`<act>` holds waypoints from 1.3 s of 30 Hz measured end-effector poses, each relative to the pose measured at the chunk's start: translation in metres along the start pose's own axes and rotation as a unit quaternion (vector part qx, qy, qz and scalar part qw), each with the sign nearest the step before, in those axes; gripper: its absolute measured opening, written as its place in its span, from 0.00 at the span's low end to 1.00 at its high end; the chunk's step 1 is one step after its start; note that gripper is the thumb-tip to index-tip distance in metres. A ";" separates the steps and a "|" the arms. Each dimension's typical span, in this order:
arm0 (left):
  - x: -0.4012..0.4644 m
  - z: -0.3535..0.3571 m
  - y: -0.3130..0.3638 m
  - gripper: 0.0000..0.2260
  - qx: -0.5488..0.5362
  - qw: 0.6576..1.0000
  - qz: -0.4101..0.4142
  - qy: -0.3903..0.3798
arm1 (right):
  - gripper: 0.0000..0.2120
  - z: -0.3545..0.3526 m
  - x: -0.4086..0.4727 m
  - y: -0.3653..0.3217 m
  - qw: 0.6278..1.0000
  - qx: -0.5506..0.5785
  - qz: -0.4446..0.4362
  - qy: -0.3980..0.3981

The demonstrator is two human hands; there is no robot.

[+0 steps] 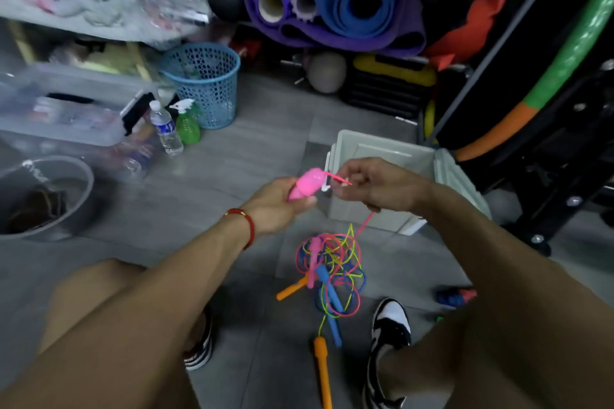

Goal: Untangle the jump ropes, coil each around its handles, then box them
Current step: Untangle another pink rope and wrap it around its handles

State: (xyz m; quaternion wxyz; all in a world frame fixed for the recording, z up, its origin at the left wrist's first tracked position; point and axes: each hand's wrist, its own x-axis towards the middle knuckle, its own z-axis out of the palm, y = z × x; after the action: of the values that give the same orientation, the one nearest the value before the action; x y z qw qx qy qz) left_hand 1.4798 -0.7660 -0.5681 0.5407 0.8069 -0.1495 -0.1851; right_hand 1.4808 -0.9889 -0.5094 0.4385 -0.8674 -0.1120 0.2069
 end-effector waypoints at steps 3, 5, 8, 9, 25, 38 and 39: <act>-0.005 -0.026 0.010 0.12 -0.193 0.971 -0.032 0.138 | 0.10 -0.001 -0.007 0.038 0.987 -0.162 0.002 0.010; -0.003 -0.053 0.016 0.14 -0.378 0.896 -0.076 0.219 | 0.14 0.003 -0.014 0.070 0.974 -0.215 0.065 -0.016; 0.002 -0.083 0.008 0.11 -0.447 0.833 -0.134 0.296 | 0.17 0.006 -0.014 0.101 0.964 -0.244 0.101 -0.025; 0.004 -0.085 0.005 0.09 -0.416 0.835 -0.160 0.323 | 0.16 0.004 -0.007 0.102 0.966 -0.235 0.103 -0.015; 0.009 -0.010 0.010 0.10 -0.062 0.995 -0.046 0.069 | 0.11 0.014 0.038 -0.010 0.925 -0.352 -0.095 -0.103; -0.014 -0.041 -0.050 0.15 0.218 0.948 -0.211 0.096 | 0.07 0.013 0.049 0.027 0.933 -0.327 -0.128 -0.081; -0.018 -0.043 -0.054 0.14 0.249 0.935 -0.243 0.064 | 0.08 0.013 0.050 0.026 0.932 -0.328 -0.133 -0.072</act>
State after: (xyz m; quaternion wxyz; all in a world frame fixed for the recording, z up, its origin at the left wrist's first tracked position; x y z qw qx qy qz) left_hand 1.4860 -0.7025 -0.6010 0.2692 0.9376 0.0446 -0.2156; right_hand 1.5199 -0.9759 -0.5507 0.1441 -0.9228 -0.3195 0.1598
